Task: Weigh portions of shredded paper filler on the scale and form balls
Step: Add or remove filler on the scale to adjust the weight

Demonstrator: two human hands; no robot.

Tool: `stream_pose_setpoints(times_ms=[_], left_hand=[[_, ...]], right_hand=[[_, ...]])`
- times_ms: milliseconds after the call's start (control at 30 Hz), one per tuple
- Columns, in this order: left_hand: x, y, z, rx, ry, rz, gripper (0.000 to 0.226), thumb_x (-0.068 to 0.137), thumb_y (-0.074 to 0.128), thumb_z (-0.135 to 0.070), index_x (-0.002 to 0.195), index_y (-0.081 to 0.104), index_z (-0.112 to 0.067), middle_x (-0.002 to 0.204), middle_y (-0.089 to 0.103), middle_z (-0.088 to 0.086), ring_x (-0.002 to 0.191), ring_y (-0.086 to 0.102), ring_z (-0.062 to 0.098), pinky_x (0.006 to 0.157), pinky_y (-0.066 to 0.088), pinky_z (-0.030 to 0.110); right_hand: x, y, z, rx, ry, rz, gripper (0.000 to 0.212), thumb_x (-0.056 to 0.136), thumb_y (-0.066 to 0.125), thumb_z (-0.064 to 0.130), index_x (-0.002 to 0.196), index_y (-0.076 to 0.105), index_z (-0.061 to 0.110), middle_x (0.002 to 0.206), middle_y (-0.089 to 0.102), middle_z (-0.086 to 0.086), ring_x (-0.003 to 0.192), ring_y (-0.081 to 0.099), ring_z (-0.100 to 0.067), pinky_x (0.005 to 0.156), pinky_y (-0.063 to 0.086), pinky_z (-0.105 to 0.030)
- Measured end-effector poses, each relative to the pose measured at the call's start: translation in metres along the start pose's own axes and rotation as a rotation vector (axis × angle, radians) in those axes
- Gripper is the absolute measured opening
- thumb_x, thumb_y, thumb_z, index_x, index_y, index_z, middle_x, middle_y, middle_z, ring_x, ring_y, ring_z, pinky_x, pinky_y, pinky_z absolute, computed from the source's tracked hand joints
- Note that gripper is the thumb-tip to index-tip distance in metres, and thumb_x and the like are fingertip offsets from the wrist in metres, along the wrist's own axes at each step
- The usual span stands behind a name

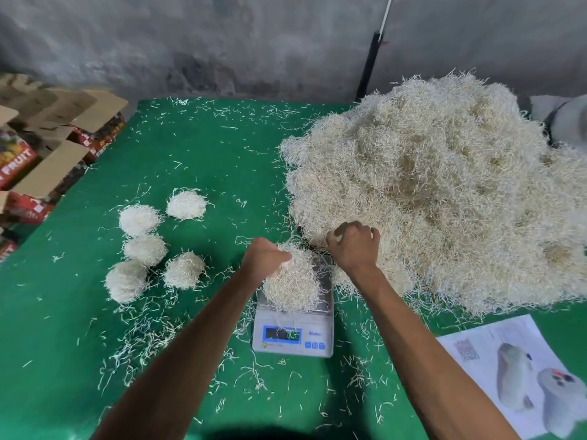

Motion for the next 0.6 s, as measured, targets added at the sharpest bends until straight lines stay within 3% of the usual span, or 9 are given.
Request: stream_pose_setpoints(times_ms=[67,100,133,167,233,333,433,600], left_hand=[[-0.001,-0.004,0.007,0.062,-0.003,-0.034,0.034,0.083,0.074,-0.016,0.062,0.048,-0.013,0.06,0.045,-0.001,0.045,0.04,0.007,0.046,0.032,0.017],[0.0,-0.005,0.011,0.082,-0.015,-0.026,0.021,0.083,0.074,-0.017,0.074,0.058,-0.007,0.071,0.053,0.002,0.055,0.049,0.01,0.051,0.036,0.019],[-0.001,-0.006,0.014,0.084,-0.007,-0.011,0.024,0.084,0.074,-0.019,0.098,0.065,-0.002,0.09,0.062,0.008,0.074,0.06,0.015,0.063,0.044,0.023],[-0.001,-0.007,0.018,0.08,-0.012,0.006,0.047,0.085,0.075,-0.02,0.125,0.06,-0.001,0.115,0.063,0.013,0.1,0.063,0.022,0.08,0.047,0.028],[-0.003,-0.01,0.021,0.047,-0.031,0.032,0.071,0.085,0.076,-0.019,0.146,0.044,-0.005,0.147,0.047,0.016,0.129,0.051,0.029,0.096,0.041,0.033],[-0.006,-0.015,0.025,-0.029,-0.026,0.125,0.082,0.079,0.076,-0.009,0.152,0.039,-0.018,0.157,0.038,0.01,0.136,0.045,0.027,0.096,0.036,0.032],[-0.01,-0.02,0.026,-0.083,0.007,0.178,0.093,0.073,0.077,-0.01,0.154,0.033,-0.027,0.162,0.029,0.003,0.143,0.036,0.025,0.109,0.031,0.042],[-0.013,-0.026,0.028,-0.152,0.046,0.081,0.083,0.08,0.078,-0.023,0.152,0.037,-0.027,0.159,0.035,0.004,0.14,0.041,0.025,0.112,0.033,0.046]], right_hand=[[-0.004,0.003,-0.002,0.015,-0.005,0.0,0.032,0.102,0.055,0.041,0.104,0.075,0.017,0.121,0.069,-0.011,0.118,0.061,-0.028,0.12,0.027,-0.048],[-0.006,0.004,-0.003,0.018,-0.008,-0.004,0.032,0.101,0.055,0.04,0.103,0.076,0.016,0.119,0.069,-0.011,0.116,0.062,-0.028,0.119,0.029,-0.048],[-0.007,0.006,-0.003,0.018,-0.012,-0.009,0.032,0.101,0.055,0.039,0.102,0.076,0.016,0.117,0.07,-0.011,0.112,0.063,-0.028,0.117,0.031,-0.047],[-0.009,0.007,-0.003,0.019,-0.014,-0.01,0.032,0.101,0.055,0.038,0.102,0.077,0.015,0.114,0.071,-0.011,0.109,0.063,-0.028,0.116,0.033,-0.047],[-0.012,0.01,-0.003,0.043,-0.019,-0.005,0.03,0.101,0.056,0.037,0.102,0.076,0.014,0.11,0.071,-0.01,0.105,0.064,-0.028,0.115,0.035,-0.047],[-0.015,0.016,-0.003,0.09,-0.018,0.022,0.027,0.103,0.057,0.034,0.108,0.074,0.015,0.102,0.071,-0.009,0.099,0.066,-0.027,0.113,0.039,-0.047],[-0.018,0.023,-0.004,0.117,-0.04,0.088,0.026,0.101,0.06,0.021,0.126,0.067,0.017,0.095,0.068,-0.006,0.094,0.069,-0.03,0.107,0.046,-0.051],[-0.022,0.027,-0.004,0.13,-0.092,0.137,0.046,0.095,0.058,0.002,0.138,0.061,0.018,0.113,0.071,-0.012,0.089,0.072,-0.027,0.091,0.059,-0.041]])
Point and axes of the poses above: each hand's wrist, its own x-axis towards the middle knuckle, its own y-axis out of the palm, z = x × y, the point moved 2 cm from there along x, towards the middle knuckle
